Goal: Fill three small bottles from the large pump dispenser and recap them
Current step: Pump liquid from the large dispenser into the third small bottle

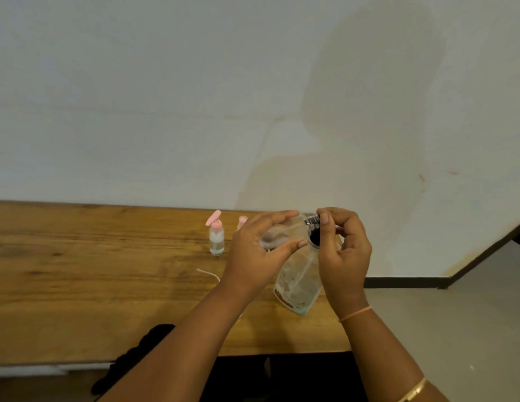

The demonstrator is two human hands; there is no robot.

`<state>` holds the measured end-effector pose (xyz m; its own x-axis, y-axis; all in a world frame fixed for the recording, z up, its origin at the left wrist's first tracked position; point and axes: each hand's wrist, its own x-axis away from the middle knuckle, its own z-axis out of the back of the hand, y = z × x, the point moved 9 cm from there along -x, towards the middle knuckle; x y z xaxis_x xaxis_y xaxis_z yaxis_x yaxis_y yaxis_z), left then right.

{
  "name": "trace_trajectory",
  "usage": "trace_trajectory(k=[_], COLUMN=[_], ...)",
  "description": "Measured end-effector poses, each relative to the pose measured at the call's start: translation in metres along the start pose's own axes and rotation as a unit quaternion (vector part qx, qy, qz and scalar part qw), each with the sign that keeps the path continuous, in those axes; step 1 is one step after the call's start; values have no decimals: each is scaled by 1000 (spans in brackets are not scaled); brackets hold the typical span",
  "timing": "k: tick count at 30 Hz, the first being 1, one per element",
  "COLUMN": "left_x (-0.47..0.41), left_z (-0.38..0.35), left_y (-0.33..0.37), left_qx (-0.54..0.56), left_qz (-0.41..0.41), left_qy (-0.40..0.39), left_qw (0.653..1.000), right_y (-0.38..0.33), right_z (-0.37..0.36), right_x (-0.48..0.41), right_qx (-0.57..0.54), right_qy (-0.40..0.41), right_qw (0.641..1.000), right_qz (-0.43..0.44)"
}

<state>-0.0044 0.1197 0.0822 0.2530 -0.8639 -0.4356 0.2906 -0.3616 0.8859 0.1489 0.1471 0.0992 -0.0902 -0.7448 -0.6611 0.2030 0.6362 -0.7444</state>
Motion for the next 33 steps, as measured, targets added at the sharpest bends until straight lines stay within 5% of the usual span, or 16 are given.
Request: trace_trajectory(k=[6,33], left_x=[2,3], left_z=[2,1], left_y=[3,-4], left_qx=[24,3], left_qz=[0,9], left_qy=[6,5], left_qw=[1000,1000], right_y=[-2,2], right_z=[-2,-3], right_x=[0,2], right_qx=[-35,17], right_qy=[8,-8], right_qw=[998,1000], right_qz=[-44,5])
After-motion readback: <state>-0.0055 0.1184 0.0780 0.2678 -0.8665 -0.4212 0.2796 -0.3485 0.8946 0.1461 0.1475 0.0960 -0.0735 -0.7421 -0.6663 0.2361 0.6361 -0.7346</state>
